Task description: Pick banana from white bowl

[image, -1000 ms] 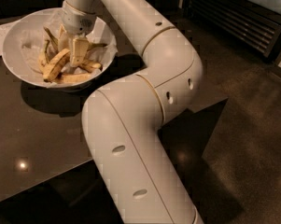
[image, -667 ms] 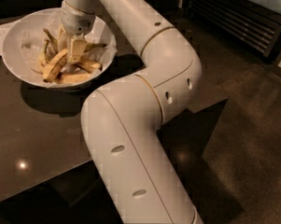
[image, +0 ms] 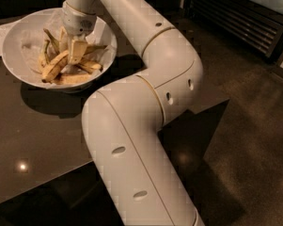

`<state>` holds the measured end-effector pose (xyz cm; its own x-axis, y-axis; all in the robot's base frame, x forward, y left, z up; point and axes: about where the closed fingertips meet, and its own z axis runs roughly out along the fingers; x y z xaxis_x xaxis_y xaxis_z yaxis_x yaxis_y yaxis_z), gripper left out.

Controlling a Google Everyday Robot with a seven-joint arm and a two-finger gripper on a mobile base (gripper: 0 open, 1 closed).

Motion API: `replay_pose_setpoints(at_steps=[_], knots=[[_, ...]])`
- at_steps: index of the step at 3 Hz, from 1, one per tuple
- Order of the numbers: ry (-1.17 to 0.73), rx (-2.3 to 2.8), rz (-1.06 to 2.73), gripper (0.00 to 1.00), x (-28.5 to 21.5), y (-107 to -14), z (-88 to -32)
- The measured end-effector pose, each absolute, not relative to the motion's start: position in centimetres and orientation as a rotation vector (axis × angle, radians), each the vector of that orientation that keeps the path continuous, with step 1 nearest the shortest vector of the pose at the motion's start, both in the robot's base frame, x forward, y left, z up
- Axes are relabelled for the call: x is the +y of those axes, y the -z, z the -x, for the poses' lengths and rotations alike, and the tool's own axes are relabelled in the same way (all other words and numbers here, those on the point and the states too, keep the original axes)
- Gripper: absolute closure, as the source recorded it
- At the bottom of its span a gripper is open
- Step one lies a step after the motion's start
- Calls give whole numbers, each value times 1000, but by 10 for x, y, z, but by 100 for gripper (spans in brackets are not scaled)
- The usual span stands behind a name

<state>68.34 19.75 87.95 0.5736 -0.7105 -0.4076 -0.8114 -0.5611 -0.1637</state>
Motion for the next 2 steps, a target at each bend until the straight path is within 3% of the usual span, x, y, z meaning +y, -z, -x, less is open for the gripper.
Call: replay_pose_setpoints(at_steps=[2], knots=[[-376, 1266, 2424, 100, 201, -891, -690]])
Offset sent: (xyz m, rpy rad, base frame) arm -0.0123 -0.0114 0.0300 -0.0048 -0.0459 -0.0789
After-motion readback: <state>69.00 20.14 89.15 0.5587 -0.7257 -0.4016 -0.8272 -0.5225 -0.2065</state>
